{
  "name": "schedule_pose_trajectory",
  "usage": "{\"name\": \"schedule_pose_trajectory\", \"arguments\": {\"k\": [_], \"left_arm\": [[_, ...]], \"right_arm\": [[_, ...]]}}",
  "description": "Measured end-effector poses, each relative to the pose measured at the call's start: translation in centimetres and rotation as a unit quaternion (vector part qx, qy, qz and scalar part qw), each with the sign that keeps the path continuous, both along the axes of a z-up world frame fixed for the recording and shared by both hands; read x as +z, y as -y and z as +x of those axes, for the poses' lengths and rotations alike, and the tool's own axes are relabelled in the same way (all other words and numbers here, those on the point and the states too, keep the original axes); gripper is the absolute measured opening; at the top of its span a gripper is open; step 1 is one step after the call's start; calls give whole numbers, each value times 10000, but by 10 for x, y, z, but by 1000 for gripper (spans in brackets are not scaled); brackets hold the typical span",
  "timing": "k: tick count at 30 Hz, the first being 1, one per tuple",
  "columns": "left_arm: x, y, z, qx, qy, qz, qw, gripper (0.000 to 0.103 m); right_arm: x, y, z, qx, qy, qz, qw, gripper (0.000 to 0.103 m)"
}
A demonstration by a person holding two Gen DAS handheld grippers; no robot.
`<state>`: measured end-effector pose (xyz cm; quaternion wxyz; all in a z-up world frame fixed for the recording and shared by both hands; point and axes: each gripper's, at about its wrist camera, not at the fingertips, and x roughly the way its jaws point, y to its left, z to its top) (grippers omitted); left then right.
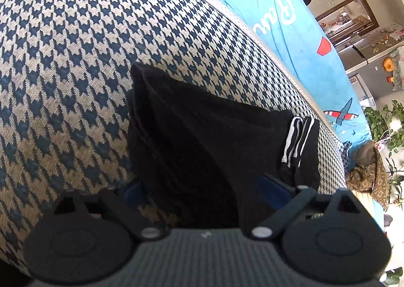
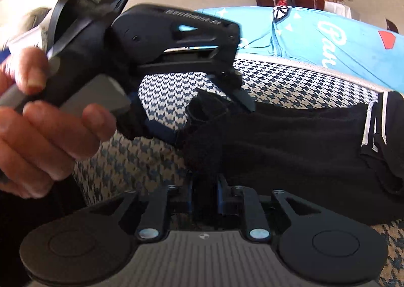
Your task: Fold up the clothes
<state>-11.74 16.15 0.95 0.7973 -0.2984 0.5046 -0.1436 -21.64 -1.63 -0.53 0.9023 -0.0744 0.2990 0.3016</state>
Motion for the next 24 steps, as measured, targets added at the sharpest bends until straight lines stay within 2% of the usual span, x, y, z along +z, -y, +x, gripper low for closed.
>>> {"name": "schedule_pose_trajectory", "arguments": {"k": [4,13,21,23,24], "left_arm": [[0,-2,1,54,-24,-35,10000,97],[0,-4,5,73,-59,-24,10000,97],[-3,-11,27,332,-6,334,9989,97],[-3,-9,32,309,44,444,9985,96],[-4,-8,34,297,70,498,9983,93]], "right_arm": [[-5,-10,-5,162,261,-311,9990,40],[-11,-29,-1,357,675,-673,9948,51],[-14,-32,7,451,772,-713,9934,50],[-15,-32,8,474,793,-724,9931,44],[-15,-32,8,486,806,-743,9928,35]]}}
